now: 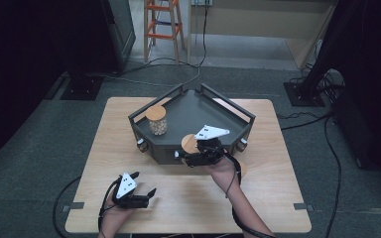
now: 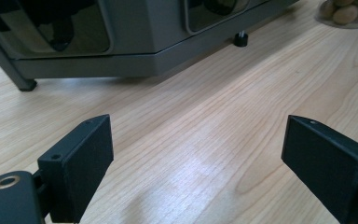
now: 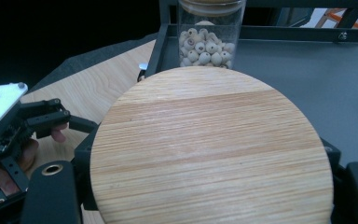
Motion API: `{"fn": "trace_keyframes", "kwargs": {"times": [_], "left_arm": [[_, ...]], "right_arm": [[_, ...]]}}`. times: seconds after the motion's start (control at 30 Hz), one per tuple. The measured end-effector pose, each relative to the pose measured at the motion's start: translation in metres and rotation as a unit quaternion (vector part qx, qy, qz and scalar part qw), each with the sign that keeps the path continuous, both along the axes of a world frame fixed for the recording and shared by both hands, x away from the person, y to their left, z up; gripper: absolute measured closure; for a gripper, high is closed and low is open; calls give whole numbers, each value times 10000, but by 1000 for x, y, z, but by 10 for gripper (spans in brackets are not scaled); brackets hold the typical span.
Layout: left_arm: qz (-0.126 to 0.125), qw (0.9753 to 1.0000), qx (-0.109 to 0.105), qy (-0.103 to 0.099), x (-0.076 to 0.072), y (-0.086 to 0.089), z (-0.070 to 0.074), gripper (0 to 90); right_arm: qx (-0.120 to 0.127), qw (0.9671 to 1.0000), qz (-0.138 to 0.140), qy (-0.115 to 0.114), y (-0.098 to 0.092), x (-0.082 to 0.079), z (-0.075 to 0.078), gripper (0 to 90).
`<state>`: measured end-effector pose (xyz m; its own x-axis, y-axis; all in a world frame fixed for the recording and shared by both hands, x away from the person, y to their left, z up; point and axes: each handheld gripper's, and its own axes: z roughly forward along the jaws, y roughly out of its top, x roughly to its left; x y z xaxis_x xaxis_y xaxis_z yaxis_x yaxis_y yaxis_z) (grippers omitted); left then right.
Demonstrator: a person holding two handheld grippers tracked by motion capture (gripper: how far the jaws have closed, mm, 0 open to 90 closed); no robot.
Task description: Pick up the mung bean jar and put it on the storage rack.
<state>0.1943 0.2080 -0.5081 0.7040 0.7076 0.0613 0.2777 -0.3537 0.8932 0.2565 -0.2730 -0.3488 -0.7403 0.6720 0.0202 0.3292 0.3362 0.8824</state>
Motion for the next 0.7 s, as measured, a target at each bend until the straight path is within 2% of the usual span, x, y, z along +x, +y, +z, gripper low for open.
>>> {"fn": "trace_keyframes", "kwargs": {"times": [0.13,0.37,0.7], "left_arm": [[-41,10000,80,14,1,-3,2,89],[-38,10000,60,17,1,-2,1,89],[-46,10000,70,23,1,-2,1,89]], "right_arm": [[35,10000,-9,15,0,2,3,252],[75,10000,-48,-12,1,6,11,253],[68,9999,-99,-34,3,11,15,252]]}}
